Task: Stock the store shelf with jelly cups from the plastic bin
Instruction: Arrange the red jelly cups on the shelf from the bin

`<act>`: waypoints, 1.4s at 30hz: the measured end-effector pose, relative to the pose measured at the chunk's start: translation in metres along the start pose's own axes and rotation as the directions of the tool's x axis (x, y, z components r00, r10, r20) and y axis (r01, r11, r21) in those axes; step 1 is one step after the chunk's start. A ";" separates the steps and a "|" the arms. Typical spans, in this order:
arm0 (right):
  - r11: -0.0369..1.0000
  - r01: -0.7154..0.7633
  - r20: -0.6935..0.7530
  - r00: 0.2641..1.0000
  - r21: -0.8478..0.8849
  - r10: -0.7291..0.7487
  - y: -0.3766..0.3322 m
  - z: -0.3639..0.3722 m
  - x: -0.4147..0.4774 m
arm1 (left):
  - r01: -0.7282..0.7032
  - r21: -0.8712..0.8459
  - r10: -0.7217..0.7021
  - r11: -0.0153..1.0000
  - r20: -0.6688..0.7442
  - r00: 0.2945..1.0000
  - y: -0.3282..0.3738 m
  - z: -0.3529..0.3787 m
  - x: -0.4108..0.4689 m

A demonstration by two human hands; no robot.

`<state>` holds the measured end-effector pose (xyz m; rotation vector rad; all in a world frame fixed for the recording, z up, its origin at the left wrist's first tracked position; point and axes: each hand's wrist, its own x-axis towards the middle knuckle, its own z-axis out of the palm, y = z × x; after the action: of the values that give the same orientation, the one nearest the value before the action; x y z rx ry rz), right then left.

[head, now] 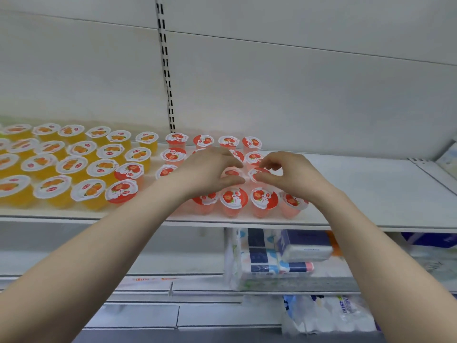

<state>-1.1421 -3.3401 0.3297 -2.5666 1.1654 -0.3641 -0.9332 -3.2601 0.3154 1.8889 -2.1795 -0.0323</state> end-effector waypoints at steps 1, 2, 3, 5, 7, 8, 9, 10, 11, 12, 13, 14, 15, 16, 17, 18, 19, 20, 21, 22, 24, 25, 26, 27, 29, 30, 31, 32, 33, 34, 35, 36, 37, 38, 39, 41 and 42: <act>0.999 0.011 0.003 1.000 0.033 -0.011 -0.001 -0.003 -0.008 | -0.026 0.001 0.026 1.000 0.008 1.000 0.002 -0.001 -0.008; 0.999 0.011 0.040 0.999 0.038 -0.013 -0.003 -0.005 -0.016 | -0.045 0.020 0.044 0.999 0.032 0.999 0.004 -0.001 -0.015; 1.000 0.005 0.097 0.995 0.010 -0.006 -0.005 -0.006 -0.023 | -0.065 0.056 0.062 0.996 0.056 0.997 0.005 -0.001 -0.021; 0.994 0.015 0.166 0.986 -0.109 0.003 -0.009 -0.001 -0.033 | -0.113 0.168 0.101 0.979 0.075 0.992 0.009 0.002 -0.028; 0.978 0.029 0.129 0.992 -0.207 -0.002 -0.011 0.008 -0.037 | -0.137 0.247 0.126 0.959 0.057 0.990 0.012 0.005 -0.032; 0.971 0.032 0.097 0.995 -0.236 -0.009 -0.012 0.012 -0.039 | -0.139 0.270 0.132 0.953 0.044 0.990 0.013 0.006 -0.033; 0.966 0.034 0.069 0.997 -0.258 -0.016 -0.012 0.015 -0.040 | -0.140 0.292 0.137 0.946 0.030 0.990 0.015 0.008 -0.035; 0.960 0.035 0.045 0.999 -0.278 -0.024 -0.013 0.017 -0.041 | -0.143 0.311 0.144 0.939 0.020 0.989 0.015 0.009 -0.036; 0.955 0.035 0.027 0.999 -0.295 -0.029 -0.013 0.019 -0.041 | -0.145 0.325 0.149 0.935 0.012 0.989 0.016 0.010 -0.038; 0.950 0.036 0.011 0.999 -0.309 -0.034 -0.013 0.021 -0.041 | -0.142 0.332 0.148 0.933 0.008 0.989 0.017 0.011 -0.038; 0.948 0.036 -0.003 0.999 -0.318 -0.039 -0.013 0.023 -0.042 | -0.137 0.330 0.144 0.934 0.003 0.990 0.017 0.012 -0.038; 0.946 0.035 -0.016 0.999 -0.322 -0.042 -0.013 0.025 -0.042 | -0.128 0.323 0.135 0.938 0.002 0.991 0.017 0.013 -0.039; 0.947 0.032 -0.023 0.999 -0.320 -0.042 -0.013 0.026 -0.042 | -0.118 0.317 0.125 0.941 0.000 0.992 0.018 0.014 -0.038; 0.949 0.033 -0.025 0.999 -0.313 -0.043 -0.012 0.027 -0.042 | -0.106 0.311 0.114 0.944 -0.006 0.994 0.019 0.016 -0.039; 0.952 0.038 -0.020 0.999 -0.302 -0.046 -0.011 0.027 -0.042 | -0.092 0.307 0.102 0.947 -0.016 0.995 0.019 0.017 -0.038; 0.956 0.047 -0.011 0.999 -0.291 -0.052 -0.009 0.027 -0.043 | -0.078 0.300 0.089 0.951 -0.024 0.996 0.020 0.018 -0.039; 0.958 0.051 0.005 0.999 -0.282 -0.051 -0.006 0.025 -0.045 | -0.065 0.293 0.078 0.954 -0.030 0.997 0.021 0.019 -0.039; 0.959 0.049 0.021 0.999 -0.279 -0.045 -0.003 0.022 -0.047 | -0.054 0.288 0.066 0.956 -0.033 0.997 0.022 0.020 -0.041; 0.957 0.039 0.035 0.999 -0.286 -0.030 0.001 0.019 -0.050 | -0.043 0.284 0.056 0.958 -0.036 0.998 0.023 0.020 -0.042; 0.953 0.024 0.043 0.999 -0.302 -0.011 0.007 0.015 -0.052 | -0.032 0.276 0.047 0.961 -0.047 0.998 0.025 0.019 -0.044; 0.945 -0.016 0.044 0.999 -0.327 0.032 0.019 0.008 -0.056 | -0.017 0.251 0.041 0.968 -0.091 0.995 0.032 0.018 -0.044; 0.945 -0.034 0.044 0.998 -0.327 0.051 0.025 0.007 -0.057 | -0.015 0.243 0.044 0.970 -0.114 0.993 0.037 0.018 -0.043; 0.948 -0.047 0.049 0.997 -0.316 0.066 0.030 0.006 -0.057 | -0.016 0.243 0.049 0.970 -0.130 0.990 0.043 0.018 -0.040; 0.953 -0.058 0.061 0.995 -0.298 0.080 0.034 0.006 -0.057 | -0.016 0.247 0.051 0.969 -0.139 0.989 0.050 0.019 -0.037; 0.960 -0.067 0.073 0.993 -0.272 0.090 0.037 0.007 -0.057 | -0.009 0.262 0.049 0.965 -0.149 0.988 0.061 0.023 -0.032; 0.960 -0.066 0.066 0.994 -0.273 0.087 0.037 0.008 -0.057 | 0.000 0.265 0.043 0.964 -0.156 0.987 0.064 0.026 -0.030; 0.958 -0.066 0.056 0.995 -0.278 0.085 0.039 0.008 -0.056 | 0.012 0.265 0.033 0.964 -0.165 0.986 0.067 0.028 -0.028; 0.958 -0.067 0.049 0.995 -0.278 0.084 0.039 0.008 -0.056 | 0.026 0.262 0.020 0.965 -0.173 0.985 0.069 0.030 -0.027; 0.958 -0.068 0.049 0.995 -0.279 0.085 0.040 0.008 -0.056 | 0.038 0.259 0.009 0.965 -0.179 0.984 0.070 0.032 -0.026; 0.956 -0.063 0.054 0.995 -0.287 0.081 0.040 0.008 -0.057 | 0.046 0.258 0.002 0.965 -0.184 0.983 0.072 0.032 -0.026; 0.952 -0.047 0.060 0.996 -0.302 0.068 0.040 0.007 -0.058 | 0.051 0.262 -0.002 0.964 -0.184 0.983 0.073 0.033 -0.027; 0.950 -0.020 0.059 0.997 -0.312 0.040 0.038 0.007 -0.059 | 0.056 0.267 -0.007 0.962 -0.181 0.983 0.074 0.033 -0.028; 0.951 0.017 0.049 0.999 -0.308 -0.002 0.035 0.006 -0.060 | 0.063 0.268 -0.014 0.961 -0.180 0.984 0.073 0.032 -0.030; 0.956 0.058 0.037 0.998 -0.289 -0.050 0.030 0.005 -0.061 | 0.072 0.264 -0.024 0.962 -0.182 0.983 0.071 0.031 -0.033; 0.960 0.097 0.026 0.995 -0.263 -0.094 0.024 0.004 -0.060 | 0.086 0.260 -0.038 0.962 -0.186 0.982 0.067 0.030 -0.036; 0.955 0.155 0.015 0.988 -0.254 -0.156 0.012 0.007 -0.057 | 0.126 0.260 -0.077 0.957 -0.189 0.979 0.058 0.027 -0.045; 0.946 0.173 0.015 0.984 -0.274 -0.176 0.007 0.010 -0.054 | 0.148 0.265 -0.101 0.953 -0.184 0.978 0.053 0.025 -0.049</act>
<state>-1.1784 -3.3017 0.3121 -2.9240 1.0588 -0.2695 -0.9838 -3.2082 0.2922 2.0885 -2.0348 0.4173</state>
